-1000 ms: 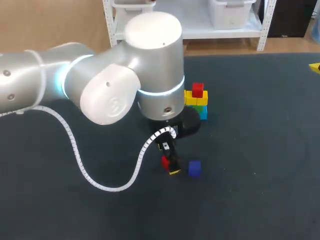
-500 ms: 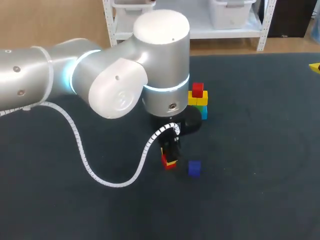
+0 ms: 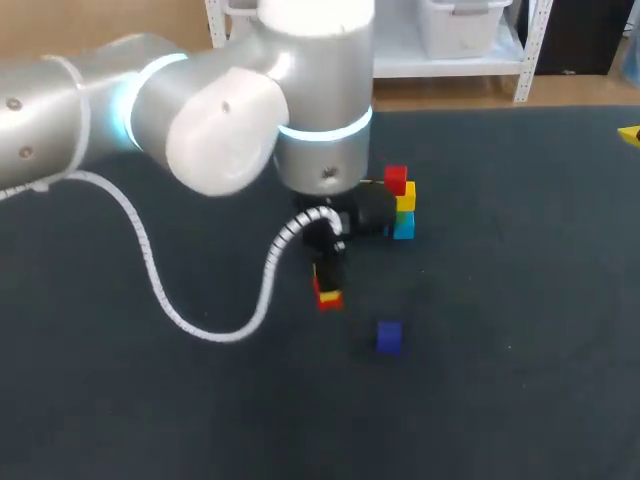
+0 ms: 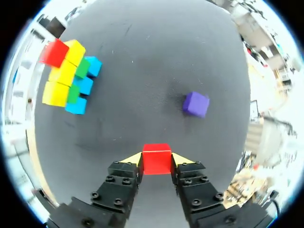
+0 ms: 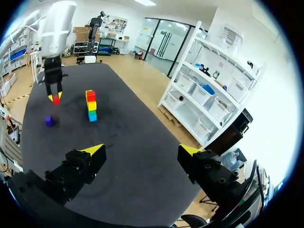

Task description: Place the blue cubes, place green cubes on the blue cubes, place the yellow cubes on the green cubes, then place the red cubes on the yellow cubes, and place purple cube on the red cubes.

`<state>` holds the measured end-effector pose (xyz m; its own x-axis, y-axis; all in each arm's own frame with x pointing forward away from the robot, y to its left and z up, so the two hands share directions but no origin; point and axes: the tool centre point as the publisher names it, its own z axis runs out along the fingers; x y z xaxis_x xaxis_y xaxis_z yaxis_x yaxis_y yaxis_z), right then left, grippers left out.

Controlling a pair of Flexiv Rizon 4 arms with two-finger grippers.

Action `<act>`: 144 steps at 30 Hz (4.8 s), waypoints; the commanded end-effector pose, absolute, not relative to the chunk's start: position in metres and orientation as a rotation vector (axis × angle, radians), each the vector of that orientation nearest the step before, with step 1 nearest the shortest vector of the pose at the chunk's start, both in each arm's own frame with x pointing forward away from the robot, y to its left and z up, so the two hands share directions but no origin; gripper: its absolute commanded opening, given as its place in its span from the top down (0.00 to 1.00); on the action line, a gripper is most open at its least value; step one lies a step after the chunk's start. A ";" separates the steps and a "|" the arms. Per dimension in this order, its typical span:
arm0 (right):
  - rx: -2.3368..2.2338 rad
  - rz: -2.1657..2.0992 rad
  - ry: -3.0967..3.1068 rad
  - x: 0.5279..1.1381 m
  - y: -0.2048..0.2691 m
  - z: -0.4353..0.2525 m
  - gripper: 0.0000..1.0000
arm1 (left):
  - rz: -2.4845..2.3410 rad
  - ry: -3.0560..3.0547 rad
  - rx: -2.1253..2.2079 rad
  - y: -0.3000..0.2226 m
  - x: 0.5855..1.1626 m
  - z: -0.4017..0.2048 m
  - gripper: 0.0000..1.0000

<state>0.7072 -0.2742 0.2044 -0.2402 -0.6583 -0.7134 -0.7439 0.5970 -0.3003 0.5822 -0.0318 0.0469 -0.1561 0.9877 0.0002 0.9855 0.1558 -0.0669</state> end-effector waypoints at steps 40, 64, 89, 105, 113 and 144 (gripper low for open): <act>-1.114 0.123 1.965 0.706 -0.274 0.204 0.00 | 0.048 -1.964 -2.346 -0.048 0.726 0.145 1.00; -1.114 0.123 1.965 0.706 -0.274 0.204 0.00 | 0.175 -1.973 -2.405 -0.085 0.722 0.119 1.00; -1.114 0.123 1.965 0.706 -0.274 0.204 0.00 | 0.113 -2.094 -2.361 -0.105 0.734 0.103 1.00; -1.114 0.123 1.965 0.706 -0.274 0.204 0.00 | 0.081 -2.112 -2.334 -0.105 0.735 0.100 1.00; -1.114 0.123 1.965 0.706 -0.274 0.204 0.00 | 0.072 -2.110 -2.336 -0.105 0.734 0.100 0.78; -1.114 0.123 1.965 0.706 -0.274 0.204 0.00 | 0.029 -2.194 -2.372 -0.080 0.663 0.134 0.00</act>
<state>0.7071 -0.2742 0.2044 -0.2403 -0.6583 -0.7134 -0.7439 0.5970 -0.3004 0.6931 -0.0912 0.1381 0.0815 0.9957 -0.0446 0.9958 -0.0832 -0.0392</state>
